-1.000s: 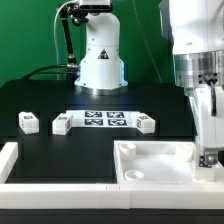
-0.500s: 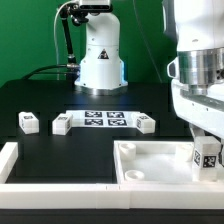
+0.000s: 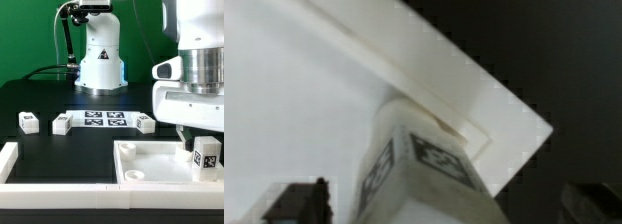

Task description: Assemble square table

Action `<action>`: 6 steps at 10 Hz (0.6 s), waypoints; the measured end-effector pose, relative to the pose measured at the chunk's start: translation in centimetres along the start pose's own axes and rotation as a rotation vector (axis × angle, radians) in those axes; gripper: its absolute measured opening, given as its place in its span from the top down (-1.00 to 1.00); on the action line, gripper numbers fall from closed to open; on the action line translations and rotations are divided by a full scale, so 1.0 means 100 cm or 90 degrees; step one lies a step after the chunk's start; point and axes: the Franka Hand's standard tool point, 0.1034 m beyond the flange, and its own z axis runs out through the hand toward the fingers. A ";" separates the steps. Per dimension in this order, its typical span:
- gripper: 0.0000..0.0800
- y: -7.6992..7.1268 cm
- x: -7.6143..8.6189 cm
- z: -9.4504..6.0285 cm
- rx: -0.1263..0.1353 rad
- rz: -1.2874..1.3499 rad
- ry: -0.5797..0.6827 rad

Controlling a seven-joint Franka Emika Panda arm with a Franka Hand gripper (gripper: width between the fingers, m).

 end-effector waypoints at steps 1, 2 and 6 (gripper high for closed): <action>-0.62 -0.002 -0.004 0.000 -0.012 -0.109 -0.008; -0.62 -0.001 -0.001 -0.001 -0.010 -0.122 -0.003; -0.62 0.000 0.006 -0.004 -0.054 -0.456 0.015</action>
Offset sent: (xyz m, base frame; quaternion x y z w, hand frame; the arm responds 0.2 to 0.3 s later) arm 0.0000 0.0000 0.0000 0.0000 0.0000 -0.1296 0.9916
